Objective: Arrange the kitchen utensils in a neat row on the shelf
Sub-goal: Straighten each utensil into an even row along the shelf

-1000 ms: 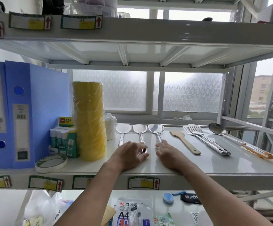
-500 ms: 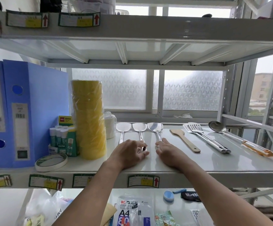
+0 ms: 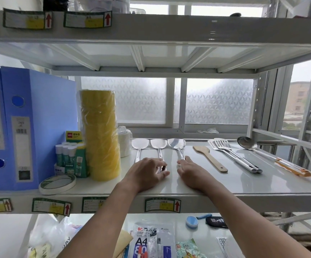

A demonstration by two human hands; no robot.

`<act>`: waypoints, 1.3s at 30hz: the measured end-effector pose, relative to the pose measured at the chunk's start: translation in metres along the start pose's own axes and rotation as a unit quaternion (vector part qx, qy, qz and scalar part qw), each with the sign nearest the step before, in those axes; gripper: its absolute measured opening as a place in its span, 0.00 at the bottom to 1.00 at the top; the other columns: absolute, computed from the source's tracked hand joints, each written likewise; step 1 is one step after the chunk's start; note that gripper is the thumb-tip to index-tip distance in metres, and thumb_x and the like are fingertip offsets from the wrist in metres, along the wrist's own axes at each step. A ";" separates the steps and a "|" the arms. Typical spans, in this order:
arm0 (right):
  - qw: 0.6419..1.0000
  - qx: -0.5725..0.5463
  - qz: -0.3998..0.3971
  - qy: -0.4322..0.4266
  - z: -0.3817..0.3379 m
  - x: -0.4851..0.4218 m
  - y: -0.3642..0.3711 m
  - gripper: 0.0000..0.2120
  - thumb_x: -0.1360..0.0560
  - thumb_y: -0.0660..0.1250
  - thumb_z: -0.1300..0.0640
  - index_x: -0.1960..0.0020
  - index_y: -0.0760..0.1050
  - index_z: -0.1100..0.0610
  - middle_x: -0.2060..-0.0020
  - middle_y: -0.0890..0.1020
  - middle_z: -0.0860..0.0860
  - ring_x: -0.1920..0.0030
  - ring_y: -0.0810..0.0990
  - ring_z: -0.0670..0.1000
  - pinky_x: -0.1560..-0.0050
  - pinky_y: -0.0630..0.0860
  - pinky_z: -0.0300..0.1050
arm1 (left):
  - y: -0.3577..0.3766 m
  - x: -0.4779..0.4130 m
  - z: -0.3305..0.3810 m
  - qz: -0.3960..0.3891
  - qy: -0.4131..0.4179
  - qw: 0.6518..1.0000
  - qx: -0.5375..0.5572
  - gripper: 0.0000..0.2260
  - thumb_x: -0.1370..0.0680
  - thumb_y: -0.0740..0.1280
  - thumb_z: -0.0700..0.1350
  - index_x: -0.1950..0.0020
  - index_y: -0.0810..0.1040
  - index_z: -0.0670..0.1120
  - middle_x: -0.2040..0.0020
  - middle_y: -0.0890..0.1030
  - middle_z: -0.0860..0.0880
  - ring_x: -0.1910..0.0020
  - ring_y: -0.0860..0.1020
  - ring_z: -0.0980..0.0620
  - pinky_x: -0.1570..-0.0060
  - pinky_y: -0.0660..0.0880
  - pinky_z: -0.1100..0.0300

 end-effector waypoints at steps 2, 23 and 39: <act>1.000 0.002 -0.002 0.001 0.000 0.000 0.000 0.22 0.20 0.49 0.50 0.30 0.68 0.56 0.28 0.66 0.61 0.33 0.74 0.60 0.32 0.69 0.59 | 0.000 0.000 0.000 0.000 0.000 1.000 0.000 0.18 0.22 0.65 0.60 0.38 0.81 0.53 0.40 0.83 0.56 0.44 0.81 0.50 0.48 0.75 0.57; 1.000 -0.001 0.011 -0.002 -0.004 0.006 -0.003 0.20 0.17 0.51 0.52 0.29 0.68 0.58 0.31 0.69 0.57 0.34 0.75 0.60 0.33 0.69 0.56 | -0.004 0.001 0.004 0.008 0.010 1.000 0.001 0.17 0.22 0.66 0.59 0.38 0.81 0.52 0.43 0.84 0.55 0.45 0.81 0.51 0.49 0.75 0.58; 1.000 -0.008 0.007 0.008 -0.007 0.009 -0.004 0.18 0.17 0.51 0.54 0.32 0.69 0.60 0.35 0.71 0.58 0.37 0.75 0.59 0.35 0.69 0.54 | -0.004 0.001 0.003 0.012 0.005 1.000 0.010 0.18 0.22 0.67 0.60 0.37 0.82 0.52 0.42 0.84 0.55 0.44 0.81 0.51 0.45 0.77 0.55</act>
Point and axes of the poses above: each hand's wrist, its own x-axis away from the middle knuckle, its own y-axis out of the palm, z = x × y, the point moved 5 cm from there along -x, towards the middle knuckle
